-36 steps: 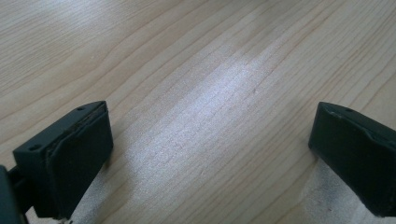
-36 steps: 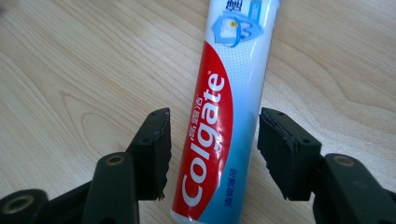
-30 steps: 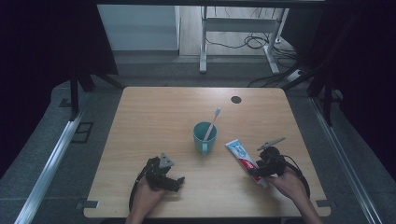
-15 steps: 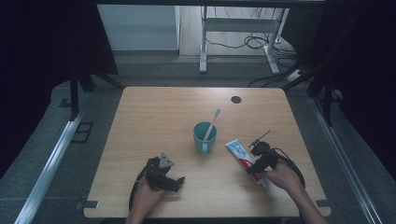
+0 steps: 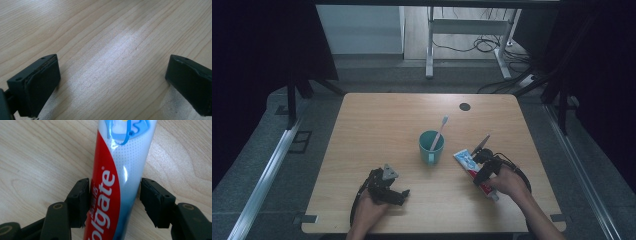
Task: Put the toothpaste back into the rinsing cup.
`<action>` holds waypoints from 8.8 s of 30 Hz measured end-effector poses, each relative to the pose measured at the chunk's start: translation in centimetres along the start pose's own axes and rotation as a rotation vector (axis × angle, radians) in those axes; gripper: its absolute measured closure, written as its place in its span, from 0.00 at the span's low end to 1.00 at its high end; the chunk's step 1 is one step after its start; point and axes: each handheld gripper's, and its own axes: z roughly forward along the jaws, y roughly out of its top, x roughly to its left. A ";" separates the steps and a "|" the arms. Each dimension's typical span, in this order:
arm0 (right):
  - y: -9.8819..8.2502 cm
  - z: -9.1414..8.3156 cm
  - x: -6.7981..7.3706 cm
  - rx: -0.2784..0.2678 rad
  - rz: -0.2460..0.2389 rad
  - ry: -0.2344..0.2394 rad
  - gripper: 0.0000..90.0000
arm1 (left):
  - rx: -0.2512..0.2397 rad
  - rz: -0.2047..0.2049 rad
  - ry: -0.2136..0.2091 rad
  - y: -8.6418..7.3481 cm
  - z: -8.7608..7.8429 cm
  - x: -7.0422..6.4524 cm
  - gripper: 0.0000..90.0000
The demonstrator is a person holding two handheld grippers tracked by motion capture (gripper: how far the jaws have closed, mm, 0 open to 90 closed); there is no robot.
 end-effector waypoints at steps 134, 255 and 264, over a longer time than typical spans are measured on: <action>-1.4 -7.1 1.5 -0.852 -0.051 0.109 0.79 | -0.001 0.005 0.001 0.0 0.0 0.0 0.00; 11.5 -4.6 6.4 -0.954 -0.039 0.123 0.79 | 0.000 0.003 -0.001 0.0 0.0 0.0 0.00; 11.4 -3.8 6.4 -0.944 -0.044 0.117 0.79 | 0.002 0.004 0.001 0.0 0.0 0.0 0.00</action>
